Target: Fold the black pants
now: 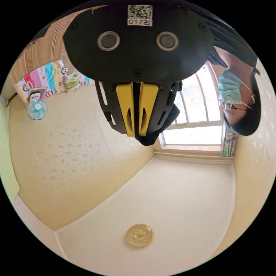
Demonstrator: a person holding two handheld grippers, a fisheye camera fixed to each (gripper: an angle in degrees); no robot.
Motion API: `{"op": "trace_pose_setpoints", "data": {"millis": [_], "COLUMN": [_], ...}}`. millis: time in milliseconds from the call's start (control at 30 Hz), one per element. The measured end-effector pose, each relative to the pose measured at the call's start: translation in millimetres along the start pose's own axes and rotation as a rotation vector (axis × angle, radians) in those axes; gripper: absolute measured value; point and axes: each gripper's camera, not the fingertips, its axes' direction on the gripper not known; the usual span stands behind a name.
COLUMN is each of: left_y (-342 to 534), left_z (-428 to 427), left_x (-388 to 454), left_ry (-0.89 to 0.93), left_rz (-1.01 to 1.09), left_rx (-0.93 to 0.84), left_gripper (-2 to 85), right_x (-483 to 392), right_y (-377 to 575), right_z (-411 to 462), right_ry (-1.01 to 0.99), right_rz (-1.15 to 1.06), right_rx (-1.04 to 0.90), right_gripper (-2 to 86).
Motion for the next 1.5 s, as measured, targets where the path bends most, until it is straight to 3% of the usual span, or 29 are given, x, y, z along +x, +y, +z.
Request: {"op": "trace_pose_setpoints", "data": {"millis": [67, 133, 200, 267, 367, 433, 533, 600, 733, 967, 1133, 1200, 1333, 1500], "left_y": [-45, -88, -81, -51, 29, 134, 294, 385, 511, 546, 596, 611, 615, 621], "left_z": [59, 164, 207, 199, 150, 116, 71, 37, -29, -150, -206, -220, -260, -318], "left_x": [-68, -204, -311, -387, -440, -470, -495, -495, -478, -527, -544, -545, -541, -522], "left_ry": [-0.069, -0.206, -0.342, -0.437, -0.459, -0.498, -0.489, -0.488, -0.531, -0.64, -0.588, -0.551, -0.607, -0.568], "left_rz": [-0.05, -0.169, -0.332, -0.484, -0.497, -0.534, -0.671, -0.775, -0.821, -0.982, -0.971, -0.995, -0.946, -1.01], "left_rx": [-0.114, -0.312, -0.441, -0.521, -0.544, -0.704, -0.957, -1.088, -1.322, -1.212, -1.36, -1.373, -1.362, -1.373], "left_gripper": [5.5, 8.0, 10.5, 11.1, 11.3, 11.3, 11.3, 11.3, 11.2, 11.3, 11.3, 10.9, 4.1, 1.2], "right_x": [33, 77, 150, 188, 212, 234, 286, 325, 340, 292, 225, 185, 156, 160], "right_y": [-14, -27, -12, 23, 117, 193, 330, 433, 541, 667, 748, 774, 824, 840], "right_z": [68, 163, 273, 320, 352, 363, 364, 351, 329, 388, 460, 492, 502, 450], "right_ry": [0.169, 0.418, 0.664, 0.773, 0.75, 0.741, 0.742, 0.73, 0.659, 0.296, 0.103, 0.033, 0.161, 0.161], "right_rz": [0.019, -0.035, -0.028, 0.001, -0.159, -0.209, -0.114, 0.096, 0.308, 0.429, 0.27, 0.06, -0.327, -0.2], "right_rx": [-0.086, -0.184, -0.399, -0.57, -0.688, -0.828, -1.108, -1.335, -1.502, -1.714, -1.832, -1.844, -1.907, -1.911], "right_gripper": [3.6, 4.2, 5.1, 5.6, 6.0, 5.9, 5.2, 4.5, 4.3, 8.4, 8.8, 8.7, 8.2, 5.8]}}
